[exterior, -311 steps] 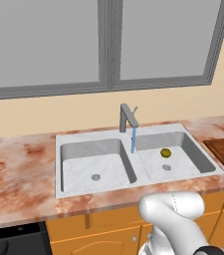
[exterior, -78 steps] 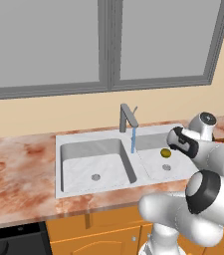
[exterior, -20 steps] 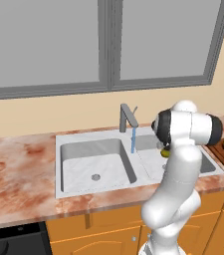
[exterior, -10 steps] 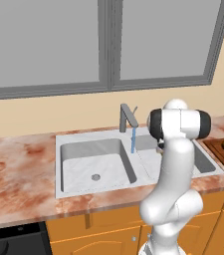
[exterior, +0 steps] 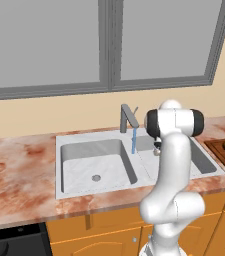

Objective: Pick the mango, orange from the sink and place them on the cutting board to airdry. Then turn off the sink faucet.

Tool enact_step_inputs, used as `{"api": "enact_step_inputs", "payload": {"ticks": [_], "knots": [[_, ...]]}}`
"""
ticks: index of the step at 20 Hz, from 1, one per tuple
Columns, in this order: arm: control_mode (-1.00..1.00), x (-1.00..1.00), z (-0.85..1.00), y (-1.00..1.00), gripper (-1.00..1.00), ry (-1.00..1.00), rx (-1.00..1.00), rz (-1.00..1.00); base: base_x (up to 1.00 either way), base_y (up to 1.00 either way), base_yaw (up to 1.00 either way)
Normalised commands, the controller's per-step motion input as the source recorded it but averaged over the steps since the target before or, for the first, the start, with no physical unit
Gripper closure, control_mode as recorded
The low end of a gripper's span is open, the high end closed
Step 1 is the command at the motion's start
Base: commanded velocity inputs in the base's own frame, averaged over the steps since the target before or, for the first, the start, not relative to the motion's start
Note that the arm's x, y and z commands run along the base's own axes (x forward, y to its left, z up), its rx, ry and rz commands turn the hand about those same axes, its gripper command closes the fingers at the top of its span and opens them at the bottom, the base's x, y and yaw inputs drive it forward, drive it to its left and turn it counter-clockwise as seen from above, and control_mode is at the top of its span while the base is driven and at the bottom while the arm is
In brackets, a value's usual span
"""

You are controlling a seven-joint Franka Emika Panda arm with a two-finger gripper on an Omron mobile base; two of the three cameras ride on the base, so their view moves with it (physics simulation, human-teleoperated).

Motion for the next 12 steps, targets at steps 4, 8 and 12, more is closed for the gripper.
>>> {"api": "enact_step_inputs", "payload": {"ticks": [4,8,12], "knots": [[-1.00,0.33,-0.13,0.00,-1.00,0.00,0.00,0.00,0.00,0.00,0.00],[-1.00,0.31,-0.11,-0.01,-1.00,0.00,0.00,0.00,0.00,0.00,0.00],[-1.00,0.30,-0.12,-0.06,-1.00,0.00,0.00,0.00,0.00,0.00,0.00]]}}
